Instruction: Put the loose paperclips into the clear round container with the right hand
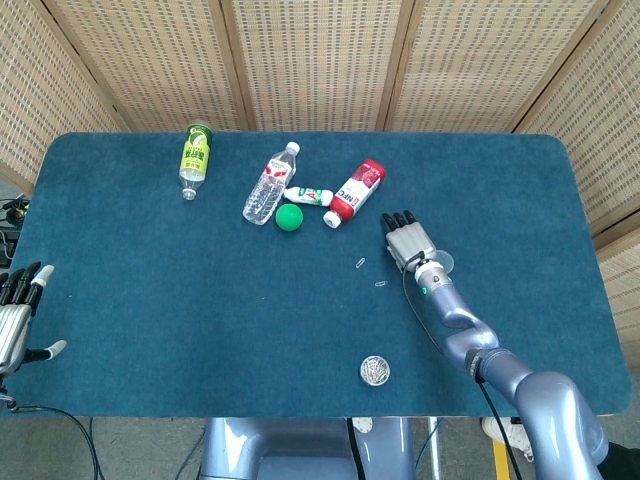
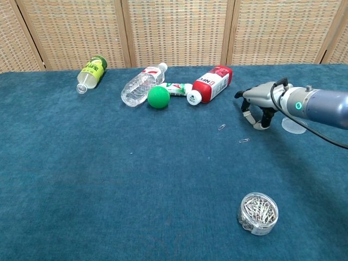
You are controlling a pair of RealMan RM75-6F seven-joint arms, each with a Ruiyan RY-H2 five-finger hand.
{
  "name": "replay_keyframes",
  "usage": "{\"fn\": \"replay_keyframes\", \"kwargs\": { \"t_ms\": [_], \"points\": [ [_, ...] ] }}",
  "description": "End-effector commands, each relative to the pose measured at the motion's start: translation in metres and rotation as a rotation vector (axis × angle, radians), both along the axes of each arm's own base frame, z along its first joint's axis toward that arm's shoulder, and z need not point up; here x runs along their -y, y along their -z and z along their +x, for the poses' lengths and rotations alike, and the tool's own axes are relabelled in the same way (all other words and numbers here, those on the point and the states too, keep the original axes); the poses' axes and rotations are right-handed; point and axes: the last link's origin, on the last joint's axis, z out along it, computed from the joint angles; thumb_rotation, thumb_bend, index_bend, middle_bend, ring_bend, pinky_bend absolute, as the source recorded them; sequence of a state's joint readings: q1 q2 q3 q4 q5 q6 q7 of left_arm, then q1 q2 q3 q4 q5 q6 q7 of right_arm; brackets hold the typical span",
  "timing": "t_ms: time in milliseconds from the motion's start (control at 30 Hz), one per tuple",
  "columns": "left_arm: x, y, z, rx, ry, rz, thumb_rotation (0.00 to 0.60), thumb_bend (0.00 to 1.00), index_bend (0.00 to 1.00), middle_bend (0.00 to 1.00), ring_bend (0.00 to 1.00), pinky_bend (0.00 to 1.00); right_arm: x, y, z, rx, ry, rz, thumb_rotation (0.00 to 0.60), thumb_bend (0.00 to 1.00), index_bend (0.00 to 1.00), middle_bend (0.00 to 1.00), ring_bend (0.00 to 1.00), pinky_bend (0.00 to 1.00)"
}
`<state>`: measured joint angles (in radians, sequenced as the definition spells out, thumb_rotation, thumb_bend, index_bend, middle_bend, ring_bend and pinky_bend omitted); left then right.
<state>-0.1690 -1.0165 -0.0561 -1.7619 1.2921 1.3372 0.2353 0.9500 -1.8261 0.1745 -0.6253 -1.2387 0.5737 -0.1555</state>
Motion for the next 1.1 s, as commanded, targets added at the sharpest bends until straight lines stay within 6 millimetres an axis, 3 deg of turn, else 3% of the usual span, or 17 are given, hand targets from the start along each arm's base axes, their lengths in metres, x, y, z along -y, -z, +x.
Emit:
{"fn": "replay_keyframes", "kwargs": {
  "t_ms": [33, 267, 467, 767, 1100],
  "points": [
    [0.000, 0.000, 0.000, 0.001, 0.001, 0.000, 0.600, 0.00, 0.00, 0.00, 0.00, 0.00, 0.000, -0.002, 0.001, 0.006, -0.007, -0.005, 0.600, 0.55, 0.63, 0.00, 0.00, 0.00],
    [0.001, -0.001, 0.001, 0.005, 0.006, 0.001, 0.600, 0.00, 0.00, 0.00, 0.00, 0.00, -0.003, -0.013, 0.010, 0.034, -0.061, -0.019, 0.600, 0.55, 0.63, 0.00, 0.00, 0.00],
    [0.003, -0.002, 0.003, 0.014, 0.016, 0.000, 0.600, 0.00, 0.00, 0.00, 0.00, 0.00, -0.018, -0.035, 0.028, 0.082, -0.172, -0.019, 0.600, 0.55, 0.63, 0.00, 0.00, 0.00],
    [0.005, -0.003, 0.007, 0.026, 0.041, -0.007, 0.600, 0.00, 0.00, 0.00, 0.00, 0.00, -0.070, -0.070, 0.053, 0.110, -0.343, 0.047, 0.600, 0.55, 0.63, 0.00, 0.00, 0.00],
    [0.007, -0.001, 0.011, 0.025, 0.060, -0.016, 0.600, 0.00, 0.00, 0.00, 0.00, 0.00, -0.124, -0.076, 0.047, 0.109, -0.410, 0.168, 0.600, 0.55, 0.63, 0.00, 0.00, 0.00]
  ]
}}
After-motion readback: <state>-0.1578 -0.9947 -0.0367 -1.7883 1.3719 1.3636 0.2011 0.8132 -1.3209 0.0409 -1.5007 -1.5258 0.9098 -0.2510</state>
